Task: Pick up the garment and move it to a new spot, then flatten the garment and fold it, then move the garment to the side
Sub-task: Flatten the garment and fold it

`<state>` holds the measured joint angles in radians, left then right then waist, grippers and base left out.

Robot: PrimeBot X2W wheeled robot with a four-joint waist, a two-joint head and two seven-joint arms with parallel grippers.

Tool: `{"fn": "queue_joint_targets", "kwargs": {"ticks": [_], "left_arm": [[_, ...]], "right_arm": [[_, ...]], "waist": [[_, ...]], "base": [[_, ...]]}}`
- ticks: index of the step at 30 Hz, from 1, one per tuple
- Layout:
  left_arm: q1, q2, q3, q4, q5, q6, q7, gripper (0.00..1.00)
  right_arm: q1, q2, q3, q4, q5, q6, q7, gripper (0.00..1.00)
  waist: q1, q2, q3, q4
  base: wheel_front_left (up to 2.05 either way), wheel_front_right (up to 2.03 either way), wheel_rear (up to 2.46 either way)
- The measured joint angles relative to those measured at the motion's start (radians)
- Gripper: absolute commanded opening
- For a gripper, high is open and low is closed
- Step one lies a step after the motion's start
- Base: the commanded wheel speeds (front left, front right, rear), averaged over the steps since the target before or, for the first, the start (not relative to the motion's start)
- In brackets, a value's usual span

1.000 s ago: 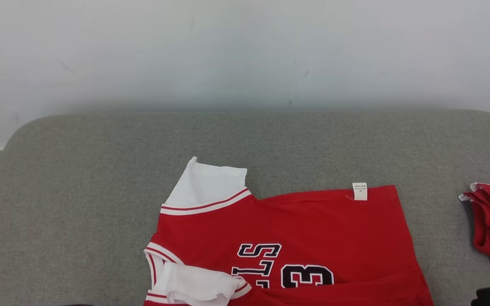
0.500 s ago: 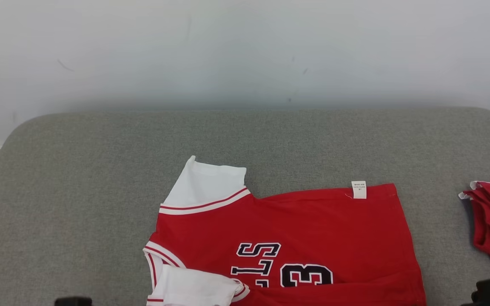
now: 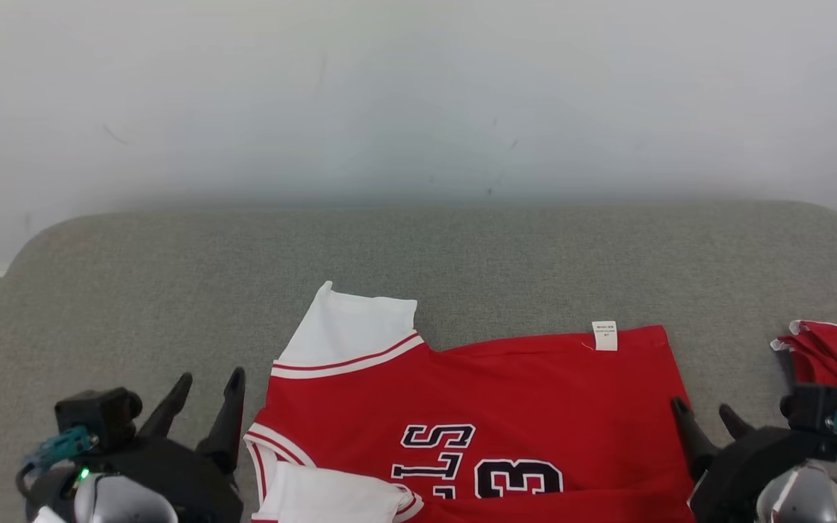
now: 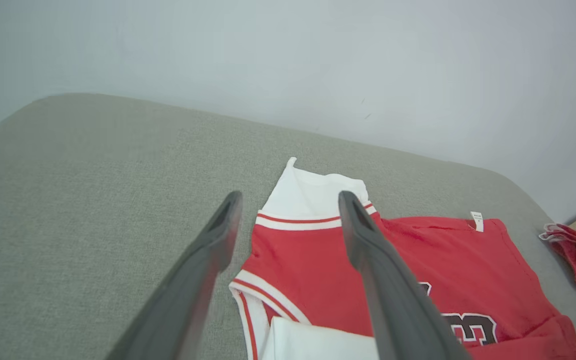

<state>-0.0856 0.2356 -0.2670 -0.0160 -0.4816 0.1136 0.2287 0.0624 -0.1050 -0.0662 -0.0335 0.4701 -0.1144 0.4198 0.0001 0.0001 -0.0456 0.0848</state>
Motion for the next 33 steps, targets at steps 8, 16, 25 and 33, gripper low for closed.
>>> {"fn": "queue_joint_targets", "kwargs": {"ticks": [8, 16, 25, 33], "left_arm": [[-0.062, -0.018, -0.034, 0.065, 0.080, 0.000, -0.089, 1.00], [-0.067, -0.021, -0.070, 0.138, 0.103, -0.010, -0.146, 1.00], [-0.035, -0.010, -0.091, 0.188, 0.128, -0.019, -0.192, 1.00], [-0.035, 0.002, -0.105, 0.207, 0.149, -0.027, -0.215, 1.00]], "right_arm": [[-0.080, -0.003, 0.050, 0.031, -0.043, 0.046, -0.093, 1.00], [-0.093, -0.023, 0.088, 0.070, -0.085, 0.092, -0.177, 1.00], [-0.086, -0.045, 0.065, 0.094, -0.123, 0.095, -0.258, 1.00], [-0.068, -0.047, 0.071, 0.123, -0.137, 0.091, -0.289, 1.00]], "waist": [[0.0000, 0.0000, -0.018, -0.020], [-0.0001, 0.0000, -0.033, -0.050], [0.0000, 0.0000, -0.046, -0.083], [-0.0001, -0.0001, -0.049, -0.087]], "base": [[0.00, 0.00, 0.00], [0.00, 0.00, 0.00], [0.00, 0.00, 0.00], [0.00, 0.00, 0.00]]}}
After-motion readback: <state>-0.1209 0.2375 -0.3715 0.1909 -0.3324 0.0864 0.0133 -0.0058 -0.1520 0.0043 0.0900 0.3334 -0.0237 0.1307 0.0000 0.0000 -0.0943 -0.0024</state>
